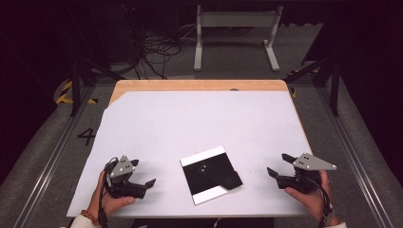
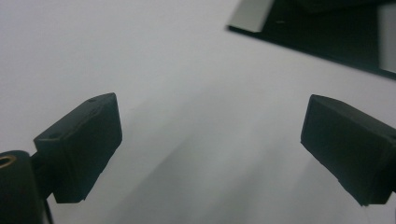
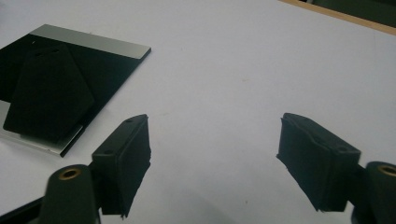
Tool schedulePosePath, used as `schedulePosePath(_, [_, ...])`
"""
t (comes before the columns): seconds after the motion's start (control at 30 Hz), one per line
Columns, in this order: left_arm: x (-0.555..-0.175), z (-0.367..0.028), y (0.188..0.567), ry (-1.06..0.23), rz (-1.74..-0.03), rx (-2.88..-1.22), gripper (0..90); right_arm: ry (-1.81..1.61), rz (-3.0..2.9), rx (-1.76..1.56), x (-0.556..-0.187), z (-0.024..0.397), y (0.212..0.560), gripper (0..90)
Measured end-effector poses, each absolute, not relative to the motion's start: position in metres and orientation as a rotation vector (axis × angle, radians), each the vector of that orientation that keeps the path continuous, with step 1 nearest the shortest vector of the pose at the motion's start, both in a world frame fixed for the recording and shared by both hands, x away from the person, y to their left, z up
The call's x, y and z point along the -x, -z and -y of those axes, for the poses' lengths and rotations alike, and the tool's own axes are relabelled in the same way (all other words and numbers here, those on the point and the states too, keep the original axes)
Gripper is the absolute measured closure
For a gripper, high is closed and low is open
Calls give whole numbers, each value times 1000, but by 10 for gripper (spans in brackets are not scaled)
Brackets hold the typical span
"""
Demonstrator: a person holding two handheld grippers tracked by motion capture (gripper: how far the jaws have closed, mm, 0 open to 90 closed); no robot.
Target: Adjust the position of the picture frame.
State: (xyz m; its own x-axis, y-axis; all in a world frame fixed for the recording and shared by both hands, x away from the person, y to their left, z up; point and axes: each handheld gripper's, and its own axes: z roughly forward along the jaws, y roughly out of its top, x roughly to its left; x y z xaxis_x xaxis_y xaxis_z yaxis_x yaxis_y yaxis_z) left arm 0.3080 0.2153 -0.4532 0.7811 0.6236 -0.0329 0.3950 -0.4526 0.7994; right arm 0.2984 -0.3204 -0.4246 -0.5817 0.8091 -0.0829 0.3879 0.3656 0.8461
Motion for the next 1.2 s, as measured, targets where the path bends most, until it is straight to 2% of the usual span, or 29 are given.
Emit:
schedulePosePath(0.1, [-300, -211, 452, -344, -726, -2078, 93, -1181, -2177, -1013, -299, 319, 425, 352])
schedulePosePath(0.3, [-295, -209, 453, -301, -708, -2067, 162, -1205, -2184, -998, -303, 316, 424, 418])
schedulePosePath(0.43, [-292, -205, 452, -288, -673, -2067, 182, -1162, -2203, -961, -305, 307, 427, 522])
schedulePosePath(0.5, [-291, -203, 452, -288, -658, -2077, 253, -1158, -2214, -942, -305, 300, 426, 594])
schedulePosePath(0.53, [-291, -199, 453, -291, -644, -2090, 253, -1158, -2214, -942, -305, 300, 426, 594])
schedulePosePath(0.57, [-291, -192, 453, -287, -621, -2119, 363, -1155, -2233, -934, -307, 293, 427, 659])
schedulePosePath(0.6, [-291, -192, 453, -287, -621, -2119, 424, -1155, -2233, -934, -307, 293, 427, 659])
schedulePosePath(0.63, [-292, -188, 454, -265, -603, -2125, 424, -1162, -2245, -934, -308, 289, 429, 677])
schedulePosePath(0.67, [-293, -185, 454, -260, -591, -2140, 514, -1168, -2258, -938, -309, 285, 431, 692])
schedulePosePath(0.7, [-293, -180, 454, -258, -571, -2154, 556, -1180, -2268, -945, -310, 283, 432, 701])
schedulePosePath(0.73, [-294, -175, 454, -252, -555, -2170, 634, -1184, -2280, -946, -310, 279, 433, 721])
schedulePosePath(0.87, [-299, -160, 456, -226, -541, -2206, 769, -1176, -2338, -923, -313, 266, 437, 789])
schedulePosePath(0.97, [-302, -153, 458, -216, -538, -2216, 807, -1166, -2366, -906, -314, 260, 440, 801])
schedulePosePath(1.2, [-314, -136, 463, -178, -542, -2243, 816, -1136, -2448, -880, -315, 246, 448, 864])
